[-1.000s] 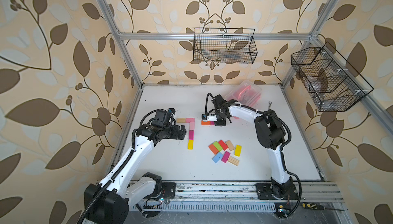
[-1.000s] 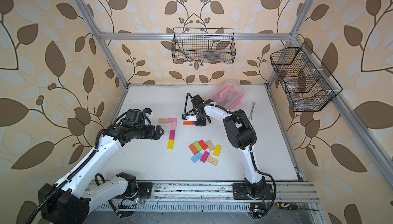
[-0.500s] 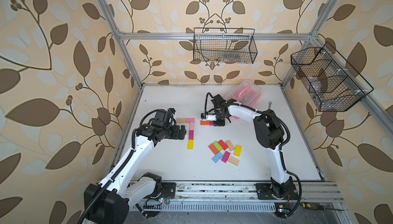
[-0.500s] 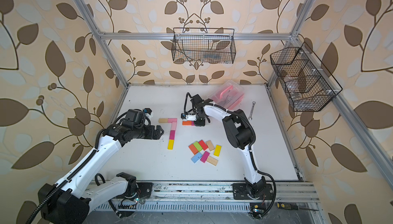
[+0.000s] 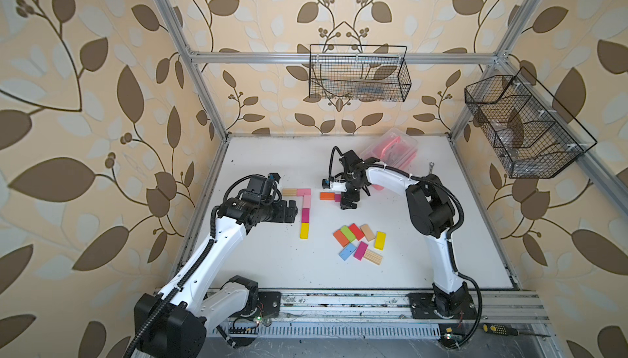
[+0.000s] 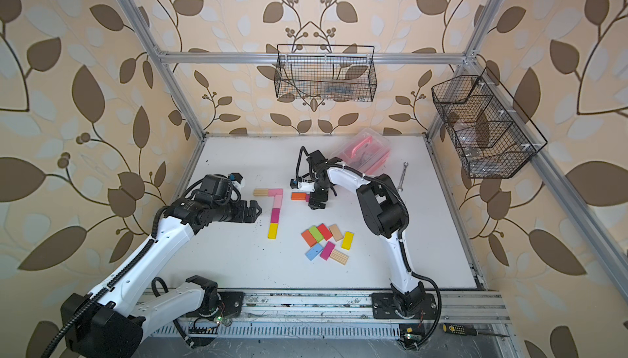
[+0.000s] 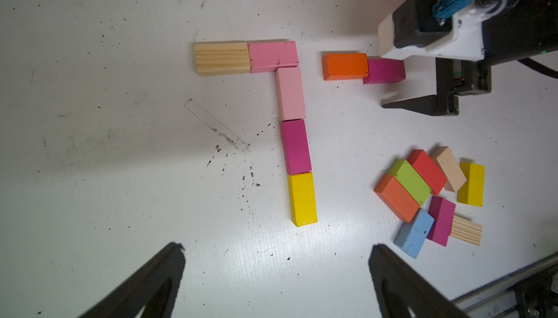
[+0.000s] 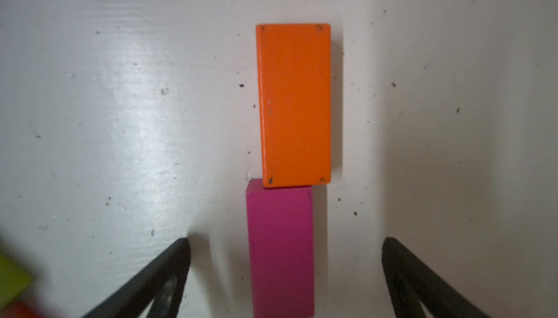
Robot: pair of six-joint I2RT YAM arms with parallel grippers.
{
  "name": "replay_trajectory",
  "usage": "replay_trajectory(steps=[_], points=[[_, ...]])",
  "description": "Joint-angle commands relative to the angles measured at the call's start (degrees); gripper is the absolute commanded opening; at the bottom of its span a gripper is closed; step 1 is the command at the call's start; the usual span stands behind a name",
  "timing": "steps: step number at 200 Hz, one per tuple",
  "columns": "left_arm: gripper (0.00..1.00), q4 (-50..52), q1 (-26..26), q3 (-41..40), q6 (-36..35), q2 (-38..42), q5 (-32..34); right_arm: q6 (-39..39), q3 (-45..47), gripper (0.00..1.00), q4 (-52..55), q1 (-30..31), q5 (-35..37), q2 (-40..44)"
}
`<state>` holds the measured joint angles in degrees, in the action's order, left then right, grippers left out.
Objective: Assemble the number 7 with building blocks
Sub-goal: Assemble the building block at the center of the board, then adjust the building block at the center of the board.
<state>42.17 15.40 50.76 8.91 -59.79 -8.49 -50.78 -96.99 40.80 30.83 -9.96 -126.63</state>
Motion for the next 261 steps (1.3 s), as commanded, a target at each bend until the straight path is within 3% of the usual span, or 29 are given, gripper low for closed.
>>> replay_trajectory(steps=[1,57,69,96,129,148,179,194,223,243,261], points=[[0.98,-0.1,0.1,1.3,-0.9,0.6,-0.3,-0.4,2.6,1.0,1.2,-0.5,-1.6,2.2],[0.98,-0.2,0.1,1.4,-0.9,0.8,-0.2,2.3,7.9,1.0,-7.3,-1.4,-3.1,19.7],[0.98,-0.2,0.1,1.3,-0.9,1.0,0.0,6.5,9.8,1.0,-11.3,-1.6,-3.0,24.9],[0.98,-0.2,0.1,1.3,-0.9,1.6,0.1,19.8,13.7,1.0,-18.8,-3.0,-5.1,35.4],[0.98,-0.3,0.1,1.3,-0.9,2.1,0.1,37.9,22.4,1.0,-29.5,-7.6,-15.8,46.6],[0.98,-0.4,0.1,1.2,-0.9,2.3,-0.1,51.9,30.1,1.0,-39.1,-11.2,-22.8,52.7],[0.98,-0.6,0.1,1.1,-1.0,2.5,-0.9,73.1,41.3,1.0,-50.6,-14.7,-27.1,60.8],[0.99,-0.8,0.1,1.1,-1.1,2.5,-1.5,77.3,42.2,1.0,-46.6,-15.1,-28.8,62.8],[0.98,-1.7,0.1,0.8,-1.9,2.6,-5.0,73.7,41.4,1.0,-30.1,-13.6,-28.5,64.2],[0.98,-2.6,0.1,0.5,-2.1,2.4,-8.6,70.3,42.1,1.0,-19.7,-10.2,-18.9,64.6],[0.98,-4.0,0.1,-0.1,-1.7,1.9,-11.8,71.9,43.8,0.97,-14.0,-6.9,-9.8,62.8]])
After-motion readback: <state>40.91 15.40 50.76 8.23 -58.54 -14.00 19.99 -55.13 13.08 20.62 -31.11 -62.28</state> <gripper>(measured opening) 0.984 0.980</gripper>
